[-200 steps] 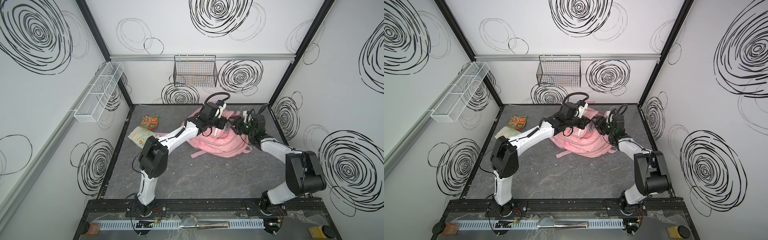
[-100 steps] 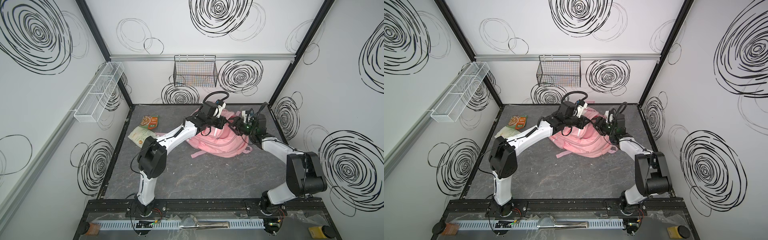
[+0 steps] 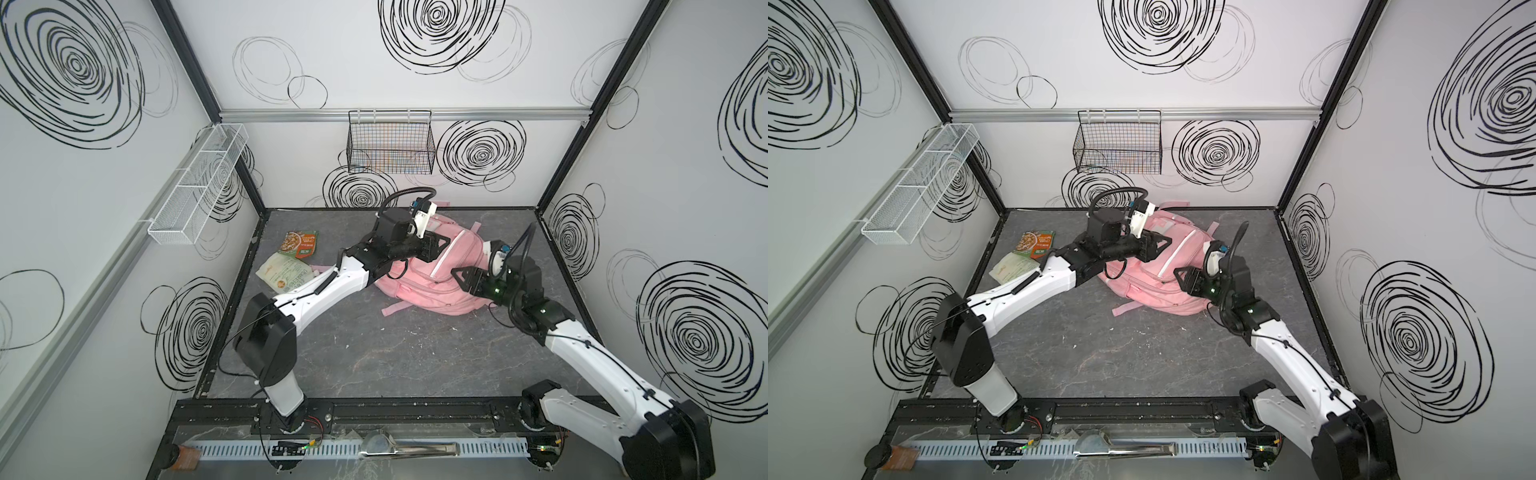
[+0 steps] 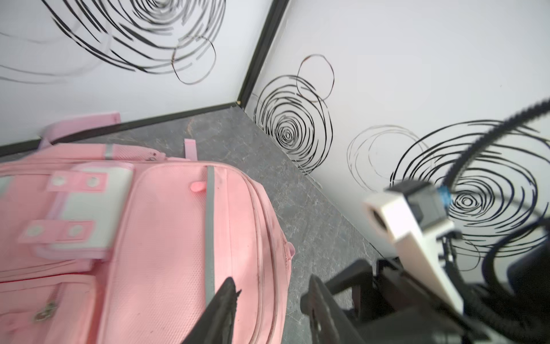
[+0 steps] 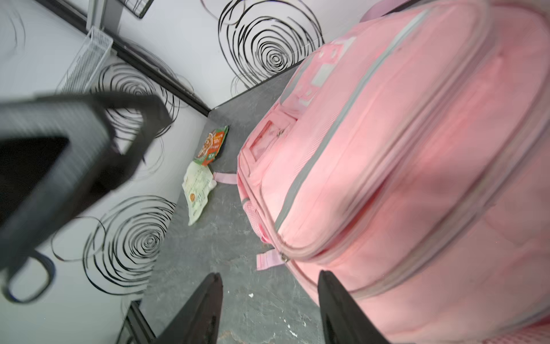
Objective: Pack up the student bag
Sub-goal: 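Open the right gripper and withdraw it from the backpack opening, then grasp the main zipper pull with the right gripper while left holds bag top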
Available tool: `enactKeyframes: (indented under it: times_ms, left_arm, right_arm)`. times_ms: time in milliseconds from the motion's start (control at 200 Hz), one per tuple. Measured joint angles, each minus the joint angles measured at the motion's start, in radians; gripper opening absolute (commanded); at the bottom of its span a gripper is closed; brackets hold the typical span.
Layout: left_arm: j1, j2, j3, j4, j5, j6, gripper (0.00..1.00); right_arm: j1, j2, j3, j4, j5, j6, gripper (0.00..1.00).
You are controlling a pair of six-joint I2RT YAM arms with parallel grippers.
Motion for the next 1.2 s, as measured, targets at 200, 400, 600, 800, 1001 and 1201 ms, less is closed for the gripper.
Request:
enactKeyframes:
  times_ms: [200, 400, 600, 800, 1001, 1201]
  left_arm:
    - [0.077, -0.154, -0.127, 0.01, -0.043, 0.006, 0.45]
    - [0.132, -0.249, -0.241, -0.019, -0.05, 0.042, 0.45]
    - [0.174, -0.318, -0.328, -0.013, -0.048, 0.071, 0.45]
    - [0.218, -0.329, -0.367, 0.001, -0.025, 0.071, 0.45]
    - [0.226, -0.343, -0.378, 0.007, -0.021, 0.07, 0.45]
    - [0.226, -0.344, -0.379, 0.011, -0.01, 0.072, 0.45]
  right_arm:
    - [0.247, 0.037, -0.081, 0.08, 0.296, 0.031, 0.49]
    - [0.291, 0.237, -0.051, 0.159, 0.429, 0.093, 0.52]
    - [0.292, 0.406, 0.026, 0.179, 0.478, 0.144, 0.56]
    - [0.294, 0.49, 0.049, 0.22, 0.515, 0.191, 0.46]
    - [0.278, 0.501, 0.047, 0.249, 0.536, 0.218, 0.21]
    - [0.26, 0.443, 0.018, 0.253, 0.49, 0.203, 0.0]
